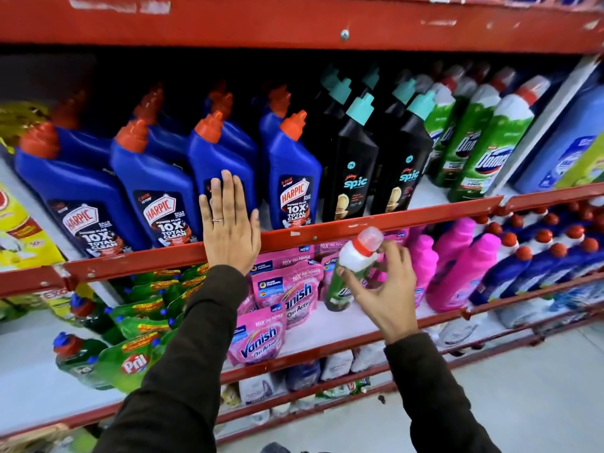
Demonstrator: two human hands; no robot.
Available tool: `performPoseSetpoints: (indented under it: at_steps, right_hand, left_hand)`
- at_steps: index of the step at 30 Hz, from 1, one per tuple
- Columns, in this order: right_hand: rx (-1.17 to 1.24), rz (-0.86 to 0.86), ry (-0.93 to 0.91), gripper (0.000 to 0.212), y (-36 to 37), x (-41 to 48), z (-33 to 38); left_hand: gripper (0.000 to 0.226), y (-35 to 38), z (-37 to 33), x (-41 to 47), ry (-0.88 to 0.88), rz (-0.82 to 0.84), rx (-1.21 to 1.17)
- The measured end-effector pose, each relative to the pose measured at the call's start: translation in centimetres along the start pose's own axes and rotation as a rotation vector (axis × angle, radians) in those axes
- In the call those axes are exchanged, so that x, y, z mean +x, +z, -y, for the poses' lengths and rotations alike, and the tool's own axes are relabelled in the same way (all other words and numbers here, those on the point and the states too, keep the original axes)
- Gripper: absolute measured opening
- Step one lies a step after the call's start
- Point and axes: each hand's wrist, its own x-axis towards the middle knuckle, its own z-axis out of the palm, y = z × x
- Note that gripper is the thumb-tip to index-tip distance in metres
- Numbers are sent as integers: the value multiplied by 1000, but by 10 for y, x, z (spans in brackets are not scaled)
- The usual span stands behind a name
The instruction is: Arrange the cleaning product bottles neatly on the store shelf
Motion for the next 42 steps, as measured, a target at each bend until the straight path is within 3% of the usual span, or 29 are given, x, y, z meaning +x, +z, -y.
performPoseSetpoints:
  at_steps: [9, 14, 28, 35, 39, 42]
  right_hand:
    - [21, -347, -133, 61, -105, 71, 55]
    - [-15, -570, -180, 60, -130, 133, 35]
    - [-169, -355, 18, 63, -118, 209, 13]
    - [-188, -344, 55, 73, -114, 217, -7]
    - [-117, -315, -30, 81, -110, 209, -8]
    - [-99, -386, -110, 78, -94, 191, -13]
  left_hand:
    - [76, 0, 0, -1, 38, -2, -68]
    - [75, 1, 1, -1, 32, -3, -89]
    - [75, 3, 2, -2, 40, 2, -85]
    - [75, 6, 2, -3, 32, 10, -75]
    - [75, -1, 1, -2, 26, 20, -59]
    - [75, -7, -1, -4, 17, 13, -58]
